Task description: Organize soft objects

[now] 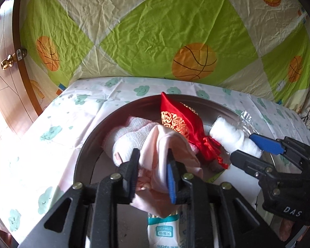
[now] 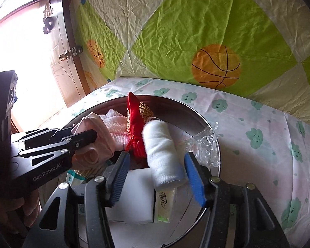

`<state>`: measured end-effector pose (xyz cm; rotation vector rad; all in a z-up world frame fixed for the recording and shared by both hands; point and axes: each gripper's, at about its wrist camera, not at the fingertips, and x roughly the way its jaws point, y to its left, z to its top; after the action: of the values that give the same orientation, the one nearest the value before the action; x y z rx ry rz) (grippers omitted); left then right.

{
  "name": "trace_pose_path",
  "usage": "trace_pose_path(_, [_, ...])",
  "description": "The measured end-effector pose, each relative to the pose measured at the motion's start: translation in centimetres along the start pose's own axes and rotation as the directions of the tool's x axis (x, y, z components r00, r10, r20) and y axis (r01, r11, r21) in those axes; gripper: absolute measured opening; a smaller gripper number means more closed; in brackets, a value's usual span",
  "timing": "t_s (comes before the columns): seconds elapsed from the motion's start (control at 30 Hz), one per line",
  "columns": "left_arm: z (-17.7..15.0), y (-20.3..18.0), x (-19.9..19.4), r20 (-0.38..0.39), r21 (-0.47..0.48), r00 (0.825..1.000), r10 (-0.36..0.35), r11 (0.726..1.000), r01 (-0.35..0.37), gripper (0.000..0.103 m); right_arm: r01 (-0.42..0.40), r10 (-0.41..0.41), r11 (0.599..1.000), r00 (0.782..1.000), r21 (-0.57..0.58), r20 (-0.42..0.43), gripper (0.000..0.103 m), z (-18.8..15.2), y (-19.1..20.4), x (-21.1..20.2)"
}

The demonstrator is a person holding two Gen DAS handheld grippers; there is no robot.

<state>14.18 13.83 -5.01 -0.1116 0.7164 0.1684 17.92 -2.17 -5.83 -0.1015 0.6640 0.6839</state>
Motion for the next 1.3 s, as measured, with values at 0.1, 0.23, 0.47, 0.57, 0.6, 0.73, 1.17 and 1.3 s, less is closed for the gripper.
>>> trace_pose_path(0.1, [-0.2,0.2,-1.1,0.047,-0.012,0.999,0.024,1.0,-0.023,0.079,-0.001,0.001,1.0,0.999,0.003,0.035,0.067,-0.2,-0.1,-1.4])
trace_pose_path(0.23, [-0.2,0.0,-2.5,0.082,-0.002,0.996,0.031,1.0,-0.031,0.081,0.006,-0.006,1.0,0.997,0.004,0.076,0.07,-0.4,0.0,-3.2])
trace_pose_path(0.47, [-0.8,-0.1,-5.3,0.152,-0.014,0.986,0.065,0.998,-0.063,0.098,-0.01,0.005,0.999,0.991,0.037,0.133,0.074,-1.3,-0.3,-6.0])
trace_pose_path(0.57, [-1.2,-0.3,-6.5,0.175,-0.017,0.982,0.068,0.998,-0.067,0.101,-0.015,0.009,0.999,0.989,0.038,0.149,0.075,-1.9,0.0,-7.1])
trace_pose_path(0.6, [-1.3,-0.4,-6.9,0.182,-0.017,0.981,0.07,0.998,-0.068,0.101,-0.017,0.01,0.999,0.988,0.039,0.156,0.075,-2.1,0.1,-7.4])
trace_pose_path(0.73, [-2.0,-0.8,-8.3,0.204,-0.021,0.976,0.073,0.997,-0.07,0.102,-0.017,0.01,0.999,0.983,0.038,0.185,0.076,-2.6,0.6,-8.7])
trace_pose_path(1.17, [-3.3,-1.4,-10.0,0.204,-0.042,0.977,0.058,0.998,-0.05,0.102,-0.002,-0.005,1.0,0.972,0.03,0.233,0.08,-3.4,1.0,-11.5])
trace_pose_path(1.3, [-3.5,-1.4,-10.4,0.208,-0.042,0.976,0.072,0.997,-0.065,0.102,-0.005,-0.003,0.999,0.972,0.037,0.237,0.08,-3.5,0.9,-11.7])
